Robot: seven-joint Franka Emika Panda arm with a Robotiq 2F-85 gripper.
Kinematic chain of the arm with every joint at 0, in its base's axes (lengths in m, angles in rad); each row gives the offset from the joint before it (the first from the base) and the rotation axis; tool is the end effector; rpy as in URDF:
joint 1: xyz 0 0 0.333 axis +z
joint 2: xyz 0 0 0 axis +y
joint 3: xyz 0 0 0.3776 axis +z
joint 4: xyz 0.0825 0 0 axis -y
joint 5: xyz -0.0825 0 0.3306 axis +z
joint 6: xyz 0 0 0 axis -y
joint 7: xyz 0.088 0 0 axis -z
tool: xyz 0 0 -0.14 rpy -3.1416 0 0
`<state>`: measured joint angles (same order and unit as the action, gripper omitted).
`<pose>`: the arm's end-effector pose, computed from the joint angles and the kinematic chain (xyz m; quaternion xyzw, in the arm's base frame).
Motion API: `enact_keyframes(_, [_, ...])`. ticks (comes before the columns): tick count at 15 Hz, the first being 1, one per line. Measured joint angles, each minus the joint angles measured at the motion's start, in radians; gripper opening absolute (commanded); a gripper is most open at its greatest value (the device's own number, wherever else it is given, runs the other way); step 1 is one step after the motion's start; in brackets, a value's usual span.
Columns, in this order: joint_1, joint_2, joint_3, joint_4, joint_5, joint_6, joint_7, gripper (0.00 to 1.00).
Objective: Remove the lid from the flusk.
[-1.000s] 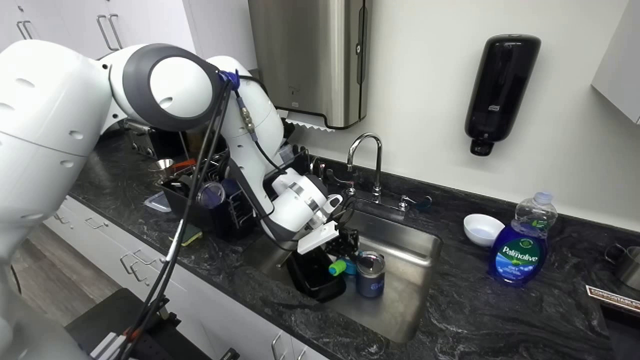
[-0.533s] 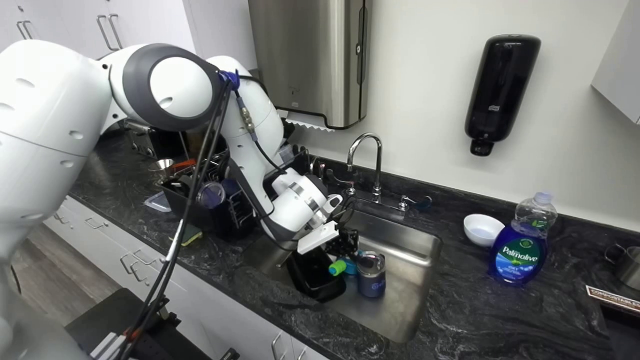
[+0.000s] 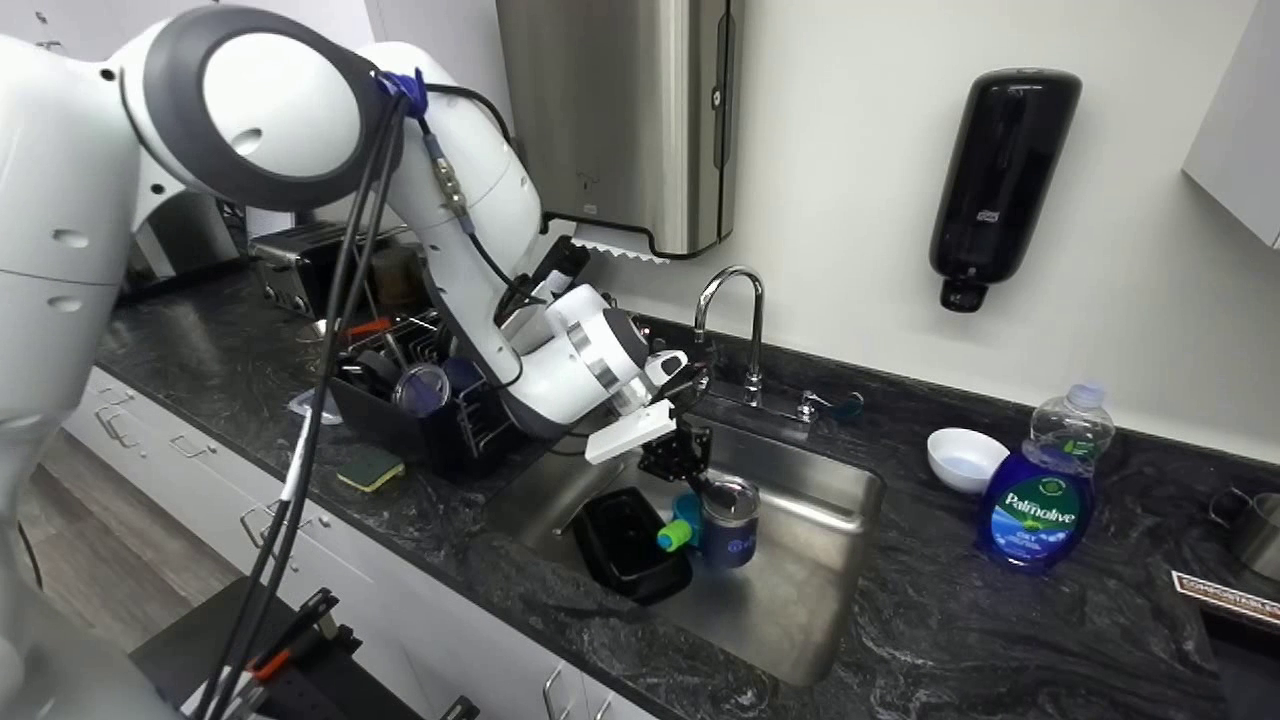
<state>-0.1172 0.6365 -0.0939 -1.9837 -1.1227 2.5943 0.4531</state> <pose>0.5982 -0.1222 0.2005 0.9404 0.1676 0.0157 0.2955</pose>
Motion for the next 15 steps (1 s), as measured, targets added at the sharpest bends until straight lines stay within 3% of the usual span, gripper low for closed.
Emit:
enact_keyframes(7, [0.000,-0.106,0.000,-0.121,0.294,-0.002,-0.255,0.02])
enact_keyframes(15, [0.007,-0.112,-0.022,-0.161,0.380,-0.002,-0.313,0.02])
